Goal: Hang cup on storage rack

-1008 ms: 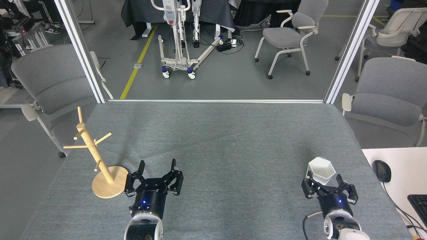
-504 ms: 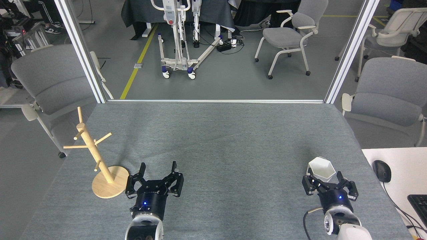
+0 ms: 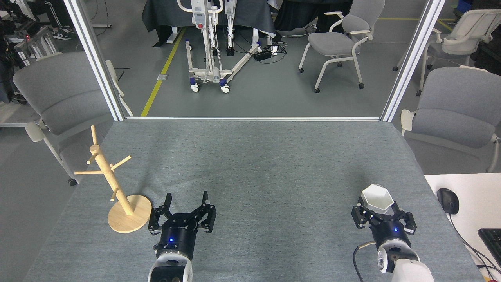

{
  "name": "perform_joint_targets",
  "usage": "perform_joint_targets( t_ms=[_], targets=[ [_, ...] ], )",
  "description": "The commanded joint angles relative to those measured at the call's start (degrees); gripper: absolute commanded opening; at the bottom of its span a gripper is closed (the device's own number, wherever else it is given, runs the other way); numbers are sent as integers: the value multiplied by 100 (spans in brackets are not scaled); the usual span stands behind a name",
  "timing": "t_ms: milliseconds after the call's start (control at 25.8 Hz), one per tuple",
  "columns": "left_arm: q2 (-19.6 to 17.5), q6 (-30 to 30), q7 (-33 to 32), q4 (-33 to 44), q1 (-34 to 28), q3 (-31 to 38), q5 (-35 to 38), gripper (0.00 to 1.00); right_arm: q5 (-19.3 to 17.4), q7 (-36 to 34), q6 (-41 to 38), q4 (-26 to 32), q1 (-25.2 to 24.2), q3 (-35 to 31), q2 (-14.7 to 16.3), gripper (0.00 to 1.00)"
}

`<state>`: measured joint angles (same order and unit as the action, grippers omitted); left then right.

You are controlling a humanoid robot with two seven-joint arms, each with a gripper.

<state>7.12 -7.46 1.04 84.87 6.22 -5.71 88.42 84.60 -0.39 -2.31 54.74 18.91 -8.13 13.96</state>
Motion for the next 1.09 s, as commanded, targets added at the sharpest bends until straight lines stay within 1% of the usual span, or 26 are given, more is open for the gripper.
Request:
perform_joint_targets(
  t_ms=[0, 233, 504, 698, 1047],
  targets=[
    [9, -1, 1, -6, 11, 0, 0, 100, 4, -32, 3, -112, 69, 66, 19, 100],
    [9, -1, 1, -6, 19, 0, 0, 100, 4, -75, 3, -314, 113, 66, 19, 100],
    [0, -1, 1, -6, 11, 0, 0, 100, -5, -128, 11, -569, 368, 83, 28, 100],
    [-9, -1, 1, 3, 11, 0, -9, 100, 4, -128, 187, -596, 386, 83, 28, 100],
    [-9, 7, 1, 21, 2, 0, 0, 100, 4, -128, 205, -605, 386, 83, 28, 99]
  ],
)
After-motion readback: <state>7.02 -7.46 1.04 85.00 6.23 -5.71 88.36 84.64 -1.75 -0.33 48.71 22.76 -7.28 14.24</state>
